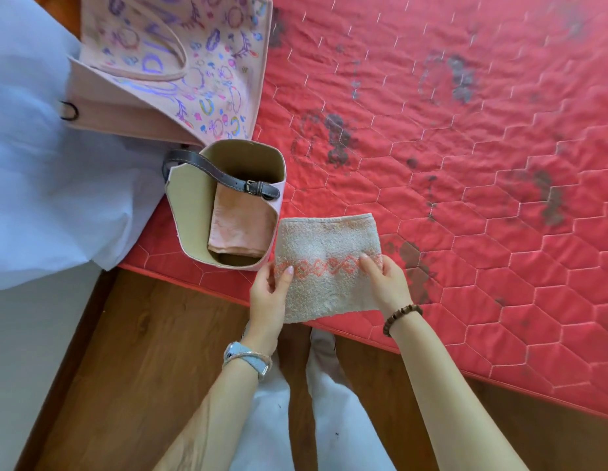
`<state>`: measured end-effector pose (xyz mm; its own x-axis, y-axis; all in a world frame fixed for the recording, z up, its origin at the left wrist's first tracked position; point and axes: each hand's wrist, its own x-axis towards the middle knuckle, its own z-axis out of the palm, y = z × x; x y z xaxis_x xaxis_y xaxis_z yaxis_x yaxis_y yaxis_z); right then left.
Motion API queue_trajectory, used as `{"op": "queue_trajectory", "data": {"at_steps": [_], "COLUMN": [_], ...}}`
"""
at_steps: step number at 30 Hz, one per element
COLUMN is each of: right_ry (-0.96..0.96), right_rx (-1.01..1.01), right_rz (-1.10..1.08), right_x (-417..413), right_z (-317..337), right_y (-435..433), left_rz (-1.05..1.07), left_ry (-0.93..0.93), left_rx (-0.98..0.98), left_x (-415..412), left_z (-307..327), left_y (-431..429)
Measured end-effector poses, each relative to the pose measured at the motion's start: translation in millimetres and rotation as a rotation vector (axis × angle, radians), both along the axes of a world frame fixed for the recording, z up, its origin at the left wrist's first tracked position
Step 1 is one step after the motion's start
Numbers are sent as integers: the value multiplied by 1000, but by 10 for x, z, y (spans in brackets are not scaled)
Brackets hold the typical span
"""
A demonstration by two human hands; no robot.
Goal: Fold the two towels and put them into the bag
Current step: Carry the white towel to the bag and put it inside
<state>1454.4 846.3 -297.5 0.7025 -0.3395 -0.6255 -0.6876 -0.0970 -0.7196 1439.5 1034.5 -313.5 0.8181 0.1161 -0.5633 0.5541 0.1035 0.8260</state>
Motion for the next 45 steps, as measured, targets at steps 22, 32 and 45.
{"op": "queue_trajectory", "data": {"at_steps": [22,32,45], "right_ry": [-177,-166,-25], "right_rx": [44,-74,96], "right_rz": [210,274,166], "right_x": [397,752,1180], "right_z": [22,-125,-411], "right_y": [1638,1793,1973], "left_rz": [127,-349,-554], "left_ry": [-58,-132,-165], "left_rx": [94,245,492], "left_x": [369,1009,1507], "left_z": [147,-45,-344], "left_y": [1686,1878,1657]}}
